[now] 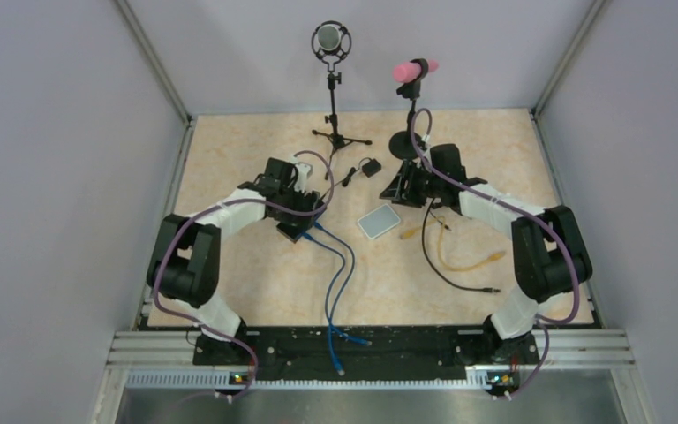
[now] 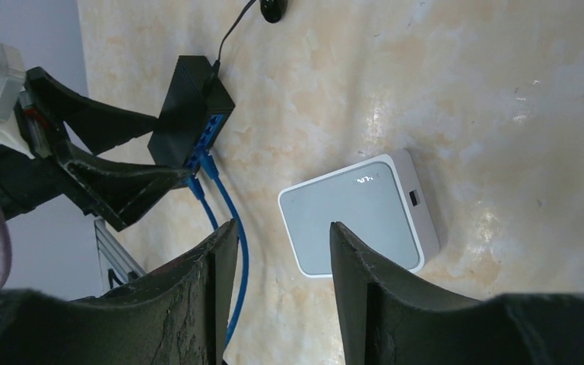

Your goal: Pull the plug from the switch port

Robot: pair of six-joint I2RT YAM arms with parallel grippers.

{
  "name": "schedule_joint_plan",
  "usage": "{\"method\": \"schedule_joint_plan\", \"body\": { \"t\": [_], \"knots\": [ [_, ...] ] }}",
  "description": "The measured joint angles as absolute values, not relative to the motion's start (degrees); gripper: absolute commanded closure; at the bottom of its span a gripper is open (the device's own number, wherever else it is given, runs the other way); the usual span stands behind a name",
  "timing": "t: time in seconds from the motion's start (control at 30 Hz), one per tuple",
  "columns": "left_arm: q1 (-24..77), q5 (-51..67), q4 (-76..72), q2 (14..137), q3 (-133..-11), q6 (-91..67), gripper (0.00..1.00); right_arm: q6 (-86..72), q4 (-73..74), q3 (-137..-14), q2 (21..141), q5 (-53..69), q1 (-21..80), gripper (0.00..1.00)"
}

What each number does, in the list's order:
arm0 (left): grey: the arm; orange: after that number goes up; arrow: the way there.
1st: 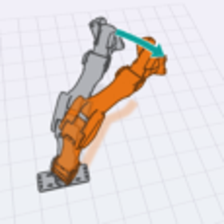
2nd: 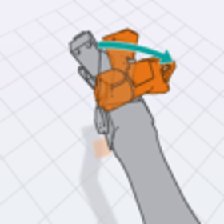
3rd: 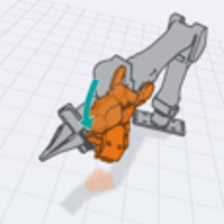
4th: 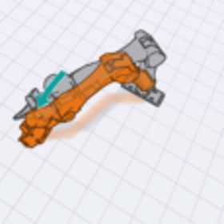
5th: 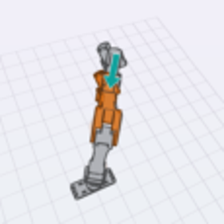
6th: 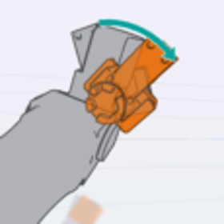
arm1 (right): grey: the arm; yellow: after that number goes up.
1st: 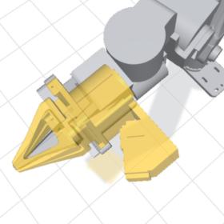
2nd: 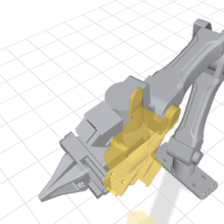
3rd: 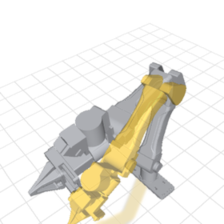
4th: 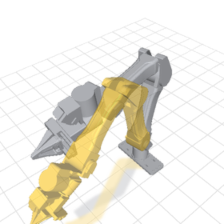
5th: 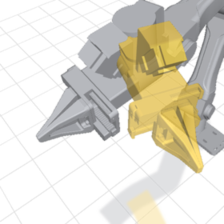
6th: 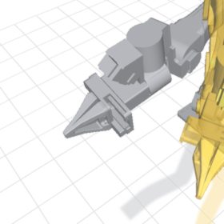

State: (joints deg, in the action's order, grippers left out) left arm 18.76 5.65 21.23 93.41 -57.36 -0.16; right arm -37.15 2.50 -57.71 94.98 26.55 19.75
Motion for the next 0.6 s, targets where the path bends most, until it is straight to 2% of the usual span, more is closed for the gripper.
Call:
{"method": "schedule_joint_plan", "body": {
  "t": [0.6],
  "knots": [
    [18.70,6.42,22.76,97.10,-60.10,3.01,0.10,-37.30,2.52,-56.95,93.36,27.44,19.75,0.52]
  ]
}}
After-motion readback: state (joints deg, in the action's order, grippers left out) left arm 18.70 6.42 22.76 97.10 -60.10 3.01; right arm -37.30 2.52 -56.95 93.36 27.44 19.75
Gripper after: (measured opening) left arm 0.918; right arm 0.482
